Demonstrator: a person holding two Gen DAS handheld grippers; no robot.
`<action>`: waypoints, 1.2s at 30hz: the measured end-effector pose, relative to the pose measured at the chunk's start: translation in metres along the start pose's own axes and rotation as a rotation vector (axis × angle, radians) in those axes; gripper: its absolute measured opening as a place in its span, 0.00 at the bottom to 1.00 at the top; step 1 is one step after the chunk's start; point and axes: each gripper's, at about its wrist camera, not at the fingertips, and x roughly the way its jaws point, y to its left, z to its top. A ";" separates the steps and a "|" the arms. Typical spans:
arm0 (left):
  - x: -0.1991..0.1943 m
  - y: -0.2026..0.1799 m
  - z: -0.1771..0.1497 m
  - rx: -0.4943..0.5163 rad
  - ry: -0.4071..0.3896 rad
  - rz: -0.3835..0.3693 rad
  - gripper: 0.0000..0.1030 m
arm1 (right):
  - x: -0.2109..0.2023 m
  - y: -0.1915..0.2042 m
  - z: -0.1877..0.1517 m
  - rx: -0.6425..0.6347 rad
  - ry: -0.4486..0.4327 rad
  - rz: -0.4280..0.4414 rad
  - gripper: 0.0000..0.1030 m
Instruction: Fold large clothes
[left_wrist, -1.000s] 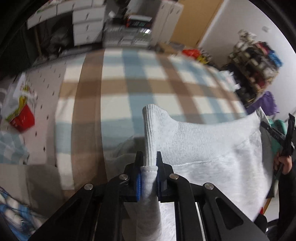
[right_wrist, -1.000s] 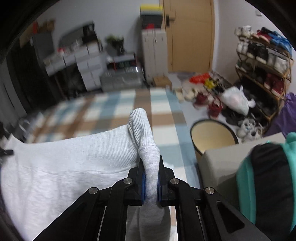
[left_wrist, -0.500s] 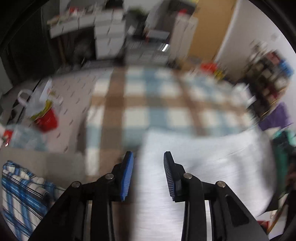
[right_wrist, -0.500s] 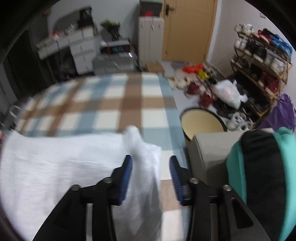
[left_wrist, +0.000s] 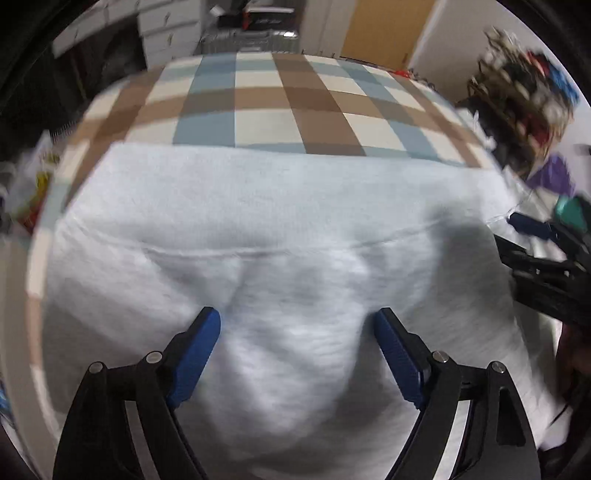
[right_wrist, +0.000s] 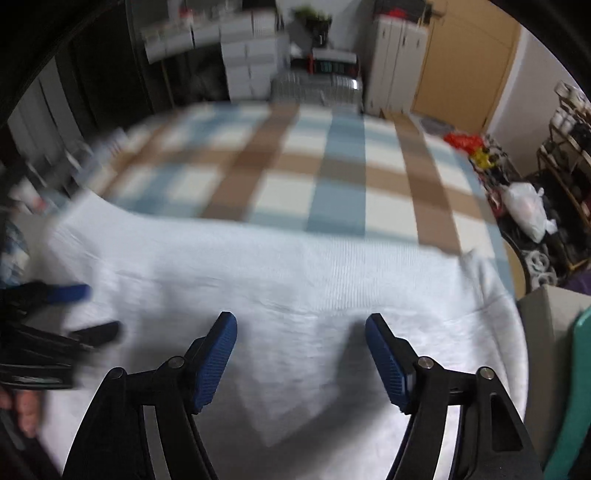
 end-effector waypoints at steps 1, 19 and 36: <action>0.000 0.000 0.001 0.021 0.013 0.004 0.81 | 0.021 0.003 -0.002 -0.041 0.060 -0.104 0.68; 0.002 0.005 -0.006 0.083 -0.048 -0.019 0.83 | 0.015 0.054 -0.012 -0.052 0.095 0.059 0.66; -0.002 0.002 -0.013 0.078 -0.072 -0.002 0.83 | -0.022 -0.128 -0.044 0.340 0.105 -0.067 0.60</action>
